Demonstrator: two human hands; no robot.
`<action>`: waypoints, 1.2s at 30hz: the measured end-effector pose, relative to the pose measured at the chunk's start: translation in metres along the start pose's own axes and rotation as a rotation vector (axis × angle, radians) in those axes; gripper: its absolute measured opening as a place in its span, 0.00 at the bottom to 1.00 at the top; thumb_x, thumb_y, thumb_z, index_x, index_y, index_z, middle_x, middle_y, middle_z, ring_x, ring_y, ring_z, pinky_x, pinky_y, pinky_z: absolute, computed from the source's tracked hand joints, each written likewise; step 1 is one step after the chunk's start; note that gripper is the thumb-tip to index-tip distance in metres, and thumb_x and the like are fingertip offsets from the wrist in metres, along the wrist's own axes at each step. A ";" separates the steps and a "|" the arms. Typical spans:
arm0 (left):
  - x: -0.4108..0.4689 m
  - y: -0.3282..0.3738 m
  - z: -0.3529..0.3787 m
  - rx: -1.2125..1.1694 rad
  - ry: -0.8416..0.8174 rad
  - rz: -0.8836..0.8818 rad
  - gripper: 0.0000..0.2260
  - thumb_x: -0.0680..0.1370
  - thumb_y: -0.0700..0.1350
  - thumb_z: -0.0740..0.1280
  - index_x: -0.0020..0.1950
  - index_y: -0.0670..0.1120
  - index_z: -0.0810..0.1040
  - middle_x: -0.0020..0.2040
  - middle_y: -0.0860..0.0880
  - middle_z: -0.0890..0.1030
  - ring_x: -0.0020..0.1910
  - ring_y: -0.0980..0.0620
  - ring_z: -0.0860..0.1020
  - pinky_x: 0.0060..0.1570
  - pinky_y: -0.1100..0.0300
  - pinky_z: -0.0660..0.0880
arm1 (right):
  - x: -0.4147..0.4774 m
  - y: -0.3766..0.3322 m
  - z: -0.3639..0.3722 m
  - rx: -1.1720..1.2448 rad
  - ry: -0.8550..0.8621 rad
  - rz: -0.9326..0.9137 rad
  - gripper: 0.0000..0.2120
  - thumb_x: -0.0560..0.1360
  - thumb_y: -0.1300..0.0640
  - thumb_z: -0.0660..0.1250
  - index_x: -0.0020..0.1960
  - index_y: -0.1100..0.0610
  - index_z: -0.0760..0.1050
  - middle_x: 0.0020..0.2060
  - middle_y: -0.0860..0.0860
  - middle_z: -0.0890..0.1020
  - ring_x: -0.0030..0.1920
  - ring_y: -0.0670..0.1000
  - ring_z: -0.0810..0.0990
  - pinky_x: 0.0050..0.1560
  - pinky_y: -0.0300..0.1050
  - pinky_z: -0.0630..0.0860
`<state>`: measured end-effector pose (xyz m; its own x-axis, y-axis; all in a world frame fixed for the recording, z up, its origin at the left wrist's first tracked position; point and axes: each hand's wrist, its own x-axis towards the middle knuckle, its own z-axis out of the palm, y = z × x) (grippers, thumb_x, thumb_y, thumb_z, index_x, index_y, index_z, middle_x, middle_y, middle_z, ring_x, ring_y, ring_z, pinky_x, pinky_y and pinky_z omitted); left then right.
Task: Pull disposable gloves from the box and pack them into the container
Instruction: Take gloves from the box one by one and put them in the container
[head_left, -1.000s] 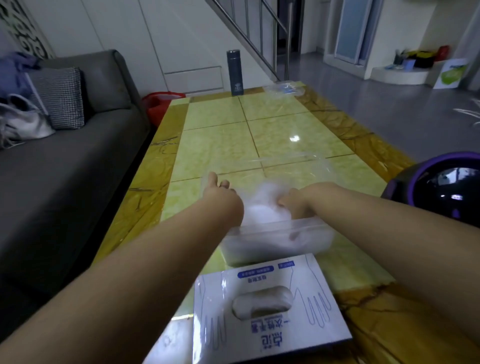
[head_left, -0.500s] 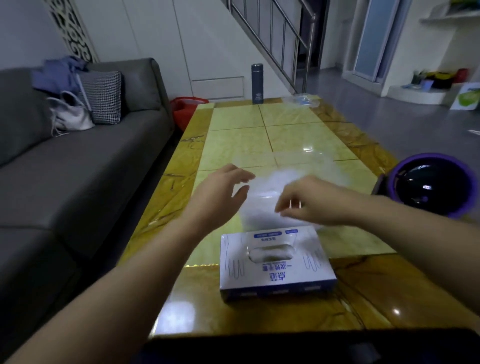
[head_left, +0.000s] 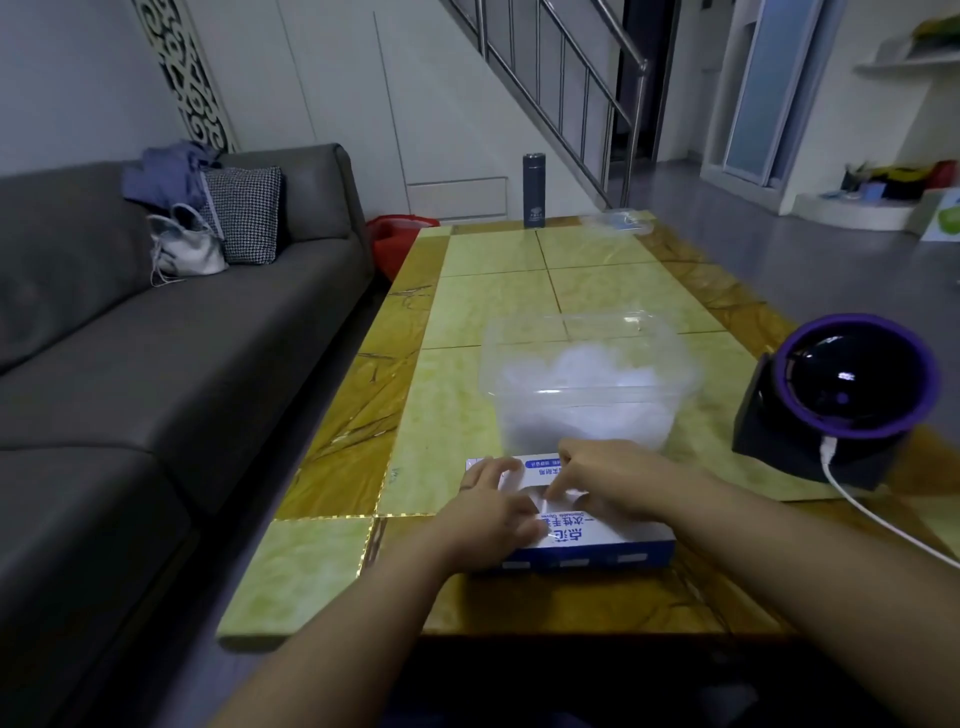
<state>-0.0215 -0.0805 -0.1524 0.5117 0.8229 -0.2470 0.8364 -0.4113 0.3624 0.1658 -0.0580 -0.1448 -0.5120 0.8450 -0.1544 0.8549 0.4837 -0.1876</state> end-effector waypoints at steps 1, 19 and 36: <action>0.000 0.000 0.001 -0.021 0.002 -0.004 0.16 0.81 0.53 0.59 0.66 0.49 0.74 0.78 0.48 0.48 0.76 0.48 0.39 0.73 0.52 0.45 | 0.002 0.000 0.002 -0.048 0.019 -0.016 0.07 0.73 0.51 0.67 0.50 0.53 0.77 0.39 0.46 0.74 0.42 0.49 0.73 0.37 0.43 0.64; 0.007 -0.008 0.012 -0.134 0.118 -0.016 0.33 0.77 0.56 0.65 0.76 0.49 0.52 0.75 0.52 0.55 0.76 0.51 0.48 0.73 0.54 0.52 | -0.020 -0.021 -0.043 -0.038 0.336 -0.082 0.03 0.80 0.57 0.59 0.50 0.53 0.71 0.49 0.46 0.73 0.46 0.49 0.72 0.43 0.43 0.69; -0.015 0.013 -0.061 -1.141 -0.043 0.120 0.26 0.73 0.61 0.66 0.65 0.46 0.74 0.59 0.48 0.81 0.59 0.48 0.79 0.60 0.51 0.75 | -0.037 -0.007 -0.118 0.193 0.776 -0.083 0.03 0.76 0.59 0.66 0.45 0.52 0.75 0.43 0.44 0.76 0.47 0.46 0.72 0.49 0.40 0.68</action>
<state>-0.0305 -0.0738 -0.0893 0.6005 0.7794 -0.1787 0.1275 0.1273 0.9836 0.1889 -0.0660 -0.0237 -0.3084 0.7595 0.5727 0.7505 0.5642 -0.3441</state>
